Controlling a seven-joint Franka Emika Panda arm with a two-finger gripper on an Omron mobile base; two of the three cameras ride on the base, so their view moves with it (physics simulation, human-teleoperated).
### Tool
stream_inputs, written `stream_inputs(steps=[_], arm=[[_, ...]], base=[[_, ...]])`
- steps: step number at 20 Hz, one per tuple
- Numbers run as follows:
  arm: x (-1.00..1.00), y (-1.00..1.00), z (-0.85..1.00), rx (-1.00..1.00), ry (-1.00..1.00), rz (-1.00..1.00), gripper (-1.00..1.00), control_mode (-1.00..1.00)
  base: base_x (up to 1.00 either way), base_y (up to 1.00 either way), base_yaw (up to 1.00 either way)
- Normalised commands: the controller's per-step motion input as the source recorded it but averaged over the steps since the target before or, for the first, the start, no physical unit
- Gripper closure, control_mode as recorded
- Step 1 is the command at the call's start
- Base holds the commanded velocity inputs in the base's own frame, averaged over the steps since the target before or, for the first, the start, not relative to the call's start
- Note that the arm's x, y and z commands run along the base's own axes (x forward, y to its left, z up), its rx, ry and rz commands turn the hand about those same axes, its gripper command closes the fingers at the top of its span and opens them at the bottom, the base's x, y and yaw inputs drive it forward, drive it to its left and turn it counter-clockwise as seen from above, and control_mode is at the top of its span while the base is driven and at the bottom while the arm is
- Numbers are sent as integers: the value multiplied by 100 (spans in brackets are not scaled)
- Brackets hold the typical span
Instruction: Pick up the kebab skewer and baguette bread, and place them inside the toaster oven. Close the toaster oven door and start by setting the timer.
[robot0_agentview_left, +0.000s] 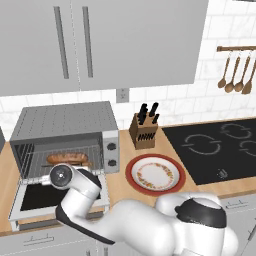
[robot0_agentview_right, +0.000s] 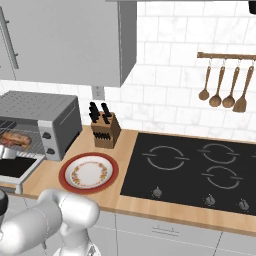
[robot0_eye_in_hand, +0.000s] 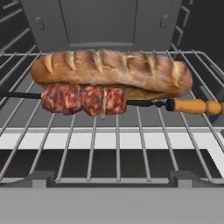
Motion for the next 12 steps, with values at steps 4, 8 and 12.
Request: stream_inputs(steps=[4, 8, 12], arm=[[24, 0, -11, 0, -7, 0, -100, -100], [31, 0, -6, 0, -4, 0, -100, -100], [34, 0, 0, 0, 0, 0, -100, -100]], base=[[0, 0, 0], [0, 0, 0], [0, 0, 0]])
